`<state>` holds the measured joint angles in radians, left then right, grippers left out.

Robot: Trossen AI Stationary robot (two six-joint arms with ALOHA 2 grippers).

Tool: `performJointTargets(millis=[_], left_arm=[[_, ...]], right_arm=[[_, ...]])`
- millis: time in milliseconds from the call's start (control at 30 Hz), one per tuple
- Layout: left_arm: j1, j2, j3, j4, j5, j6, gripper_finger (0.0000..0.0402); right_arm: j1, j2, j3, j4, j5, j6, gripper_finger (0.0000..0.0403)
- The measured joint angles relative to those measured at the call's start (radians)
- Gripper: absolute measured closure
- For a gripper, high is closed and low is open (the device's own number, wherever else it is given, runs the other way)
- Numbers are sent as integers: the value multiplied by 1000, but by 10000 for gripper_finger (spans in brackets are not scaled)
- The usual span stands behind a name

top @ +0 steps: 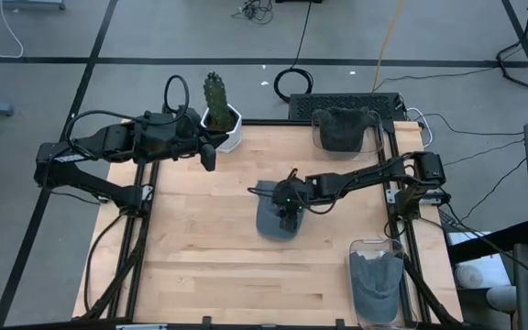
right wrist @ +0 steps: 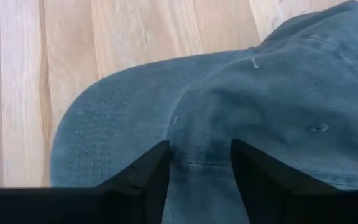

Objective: Pick & Place hat
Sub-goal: Put the gray cap into the bottom transparent bin

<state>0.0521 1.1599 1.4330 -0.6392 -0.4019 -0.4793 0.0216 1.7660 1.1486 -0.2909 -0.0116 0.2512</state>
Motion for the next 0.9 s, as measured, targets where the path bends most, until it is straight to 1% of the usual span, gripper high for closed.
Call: performJointTargets(millis=[167,367,533,633,700,767,900], left_arm=[[0,0,0,0,0,11,325],[0,0,0,0,0,14,325],[0,0,0,0,0,13,325],[0,0,0,0,0,13,325],[0,0,0,0,0,13,325],[0,1,0,4,0,20,325],[0,12,-1,5,9,25,325]], right_arm=[[0,0,-17,4,-17,25,273],[7,-1,-29,7,-19,27,327],[12,-20,-30,-3,-54,8,376],[14,-42,-31,-6,-84,-13,395],[14,-55,-31,-6,-108,-29,396],[14,-64,-31,-17,-123,-57,385],[13,-68,-31,-15,-122,-74,340]])
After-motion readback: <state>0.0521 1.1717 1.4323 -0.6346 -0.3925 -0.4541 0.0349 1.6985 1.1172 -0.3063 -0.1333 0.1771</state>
